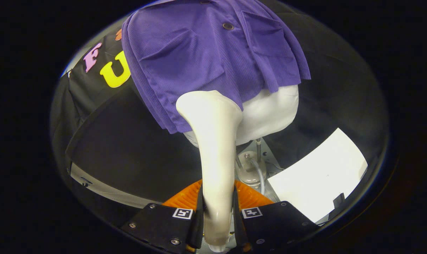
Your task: Iron the clothes twice with a garment steamer, once on the left side and once on the right side.
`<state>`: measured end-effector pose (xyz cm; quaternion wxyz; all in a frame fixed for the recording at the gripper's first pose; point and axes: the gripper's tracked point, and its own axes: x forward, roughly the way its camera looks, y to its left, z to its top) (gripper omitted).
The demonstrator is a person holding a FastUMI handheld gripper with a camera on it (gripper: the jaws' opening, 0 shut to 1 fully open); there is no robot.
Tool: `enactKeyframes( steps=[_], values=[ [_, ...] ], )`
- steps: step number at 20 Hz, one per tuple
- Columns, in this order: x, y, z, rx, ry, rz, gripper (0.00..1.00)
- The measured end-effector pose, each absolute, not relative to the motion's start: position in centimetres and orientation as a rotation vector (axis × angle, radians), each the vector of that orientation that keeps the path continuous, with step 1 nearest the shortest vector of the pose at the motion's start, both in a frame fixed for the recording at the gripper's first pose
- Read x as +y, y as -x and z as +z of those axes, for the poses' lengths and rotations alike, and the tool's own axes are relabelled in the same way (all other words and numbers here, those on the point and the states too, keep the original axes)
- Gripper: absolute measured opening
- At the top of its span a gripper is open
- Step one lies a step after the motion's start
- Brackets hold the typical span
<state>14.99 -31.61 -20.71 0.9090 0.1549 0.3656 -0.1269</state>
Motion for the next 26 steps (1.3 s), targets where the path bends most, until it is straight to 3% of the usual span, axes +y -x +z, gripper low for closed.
enactKeyframes(
  steps=[14,26],
  values=[
    [-32.0,-15.5,8.0,0.302,-0.198,-0.191,0.35],
    [-34.1,-21.6,21.6,-0.005,-0.182,-0.186,0.35]
  ],
)
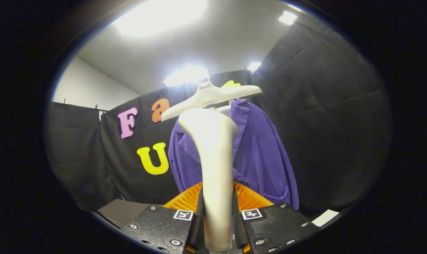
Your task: Iron the clothes twice with a garment steamer, once on the left side and once on the right side.
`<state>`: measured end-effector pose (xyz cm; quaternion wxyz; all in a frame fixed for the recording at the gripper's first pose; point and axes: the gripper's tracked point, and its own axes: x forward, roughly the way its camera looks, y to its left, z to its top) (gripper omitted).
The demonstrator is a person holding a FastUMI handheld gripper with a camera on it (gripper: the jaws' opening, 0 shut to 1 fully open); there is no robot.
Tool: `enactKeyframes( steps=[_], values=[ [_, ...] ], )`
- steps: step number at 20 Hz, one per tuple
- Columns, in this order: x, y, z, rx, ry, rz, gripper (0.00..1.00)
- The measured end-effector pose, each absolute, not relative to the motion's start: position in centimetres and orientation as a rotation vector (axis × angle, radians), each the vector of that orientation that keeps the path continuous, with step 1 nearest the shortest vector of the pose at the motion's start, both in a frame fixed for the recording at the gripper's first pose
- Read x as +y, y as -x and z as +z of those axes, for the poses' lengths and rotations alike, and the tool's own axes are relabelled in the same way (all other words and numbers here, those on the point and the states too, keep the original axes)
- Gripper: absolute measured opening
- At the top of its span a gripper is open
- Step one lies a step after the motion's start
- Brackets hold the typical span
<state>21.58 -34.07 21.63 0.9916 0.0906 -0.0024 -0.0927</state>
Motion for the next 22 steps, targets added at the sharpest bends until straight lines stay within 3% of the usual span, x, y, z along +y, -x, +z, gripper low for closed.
enactKeyframes(
  steps=[6,14,22],
  values=[
    [-38.3,-25.3,22.5,-0.084,-0.217,-0.278,0.35],
    [-41.9,-29.1,17.4,0.022,-0.243,-0.343,0.35],
    [-44.1,-27.1,11.1,0.131,-0.261,-0.383,0.35]
  ],
)
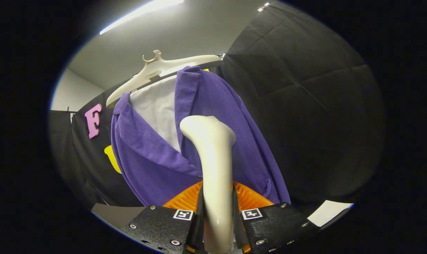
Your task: Iron the clothes twice with a garment steamer, once on the left side and once on the right side.
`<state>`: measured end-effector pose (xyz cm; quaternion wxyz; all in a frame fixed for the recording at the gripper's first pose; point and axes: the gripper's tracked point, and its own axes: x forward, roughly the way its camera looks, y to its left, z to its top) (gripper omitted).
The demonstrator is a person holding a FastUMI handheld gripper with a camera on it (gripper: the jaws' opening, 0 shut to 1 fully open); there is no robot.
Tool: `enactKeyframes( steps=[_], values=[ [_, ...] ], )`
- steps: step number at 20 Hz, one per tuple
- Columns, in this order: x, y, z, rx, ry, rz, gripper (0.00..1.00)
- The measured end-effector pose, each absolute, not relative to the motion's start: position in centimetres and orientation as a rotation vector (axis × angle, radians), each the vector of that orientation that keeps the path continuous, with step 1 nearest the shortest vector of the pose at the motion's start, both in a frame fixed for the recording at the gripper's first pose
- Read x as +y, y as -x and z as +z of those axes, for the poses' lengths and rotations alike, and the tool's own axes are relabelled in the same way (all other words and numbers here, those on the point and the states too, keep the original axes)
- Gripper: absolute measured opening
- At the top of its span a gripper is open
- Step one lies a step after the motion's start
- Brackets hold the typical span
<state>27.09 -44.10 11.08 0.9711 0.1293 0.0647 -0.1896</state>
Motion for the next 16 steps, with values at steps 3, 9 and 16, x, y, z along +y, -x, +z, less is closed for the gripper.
enactKeyframes(
  steps=[3,9,16],
  values=[
    [-44.2,-25.5,7.7,0.195,-0.284,-0.393,0.35],
    [-43.9,-23.6,0.9,0.314,-0.299,-0.413,0.35],
    [-44.3,-22.5,-4.2,0.373,-0.274,-0.453,0.36]
  ],
)
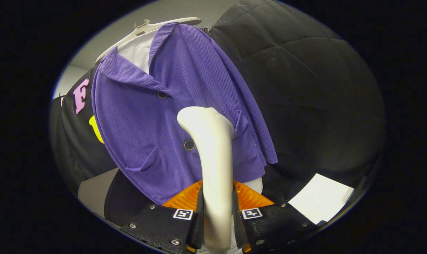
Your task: Iron the clothes twice with a garment steamer, once on the left side and once on the right side.
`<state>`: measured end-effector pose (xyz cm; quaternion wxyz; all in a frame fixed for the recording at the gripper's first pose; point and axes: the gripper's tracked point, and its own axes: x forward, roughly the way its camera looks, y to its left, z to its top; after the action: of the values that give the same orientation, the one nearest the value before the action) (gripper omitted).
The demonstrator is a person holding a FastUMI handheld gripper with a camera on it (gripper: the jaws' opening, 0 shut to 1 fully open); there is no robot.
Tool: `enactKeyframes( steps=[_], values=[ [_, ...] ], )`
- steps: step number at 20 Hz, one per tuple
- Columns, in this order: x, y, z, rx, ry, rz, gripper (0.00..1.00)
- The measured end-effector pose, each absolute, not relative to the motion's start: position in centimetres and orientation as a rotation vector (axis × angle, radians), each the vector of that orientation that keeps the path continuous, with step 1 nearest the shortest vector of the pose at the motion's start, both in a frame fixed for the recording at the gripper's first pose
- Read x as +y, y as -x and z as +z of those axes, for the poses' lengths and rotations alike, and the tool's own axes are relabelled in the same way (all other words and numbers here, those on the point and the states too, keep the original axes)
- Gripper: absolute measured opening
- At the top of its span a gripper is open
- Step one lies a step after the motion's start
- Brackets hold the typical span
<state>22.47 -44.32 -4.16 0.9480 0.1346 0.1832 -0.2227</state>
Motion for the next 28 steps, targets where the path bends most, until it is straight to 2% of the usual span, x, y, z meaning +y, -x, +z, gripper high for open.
enactKeyframes(
  steps=[12,16,20,28],
  values=[
    [-42.8,-18.5,-14.7,0.567,-0.307,-0.452,0.36],
    [-39.7,-15.9,-17.2,0.597,-0.332,-0.448,0.36],
    [-34.7,-11.9,-16.2,0.578,-0.340,-0.408,0.36],
    [-24.9,-5.7,-9.0,0.433,-0.286,-0.302,0.36]
  ],
)
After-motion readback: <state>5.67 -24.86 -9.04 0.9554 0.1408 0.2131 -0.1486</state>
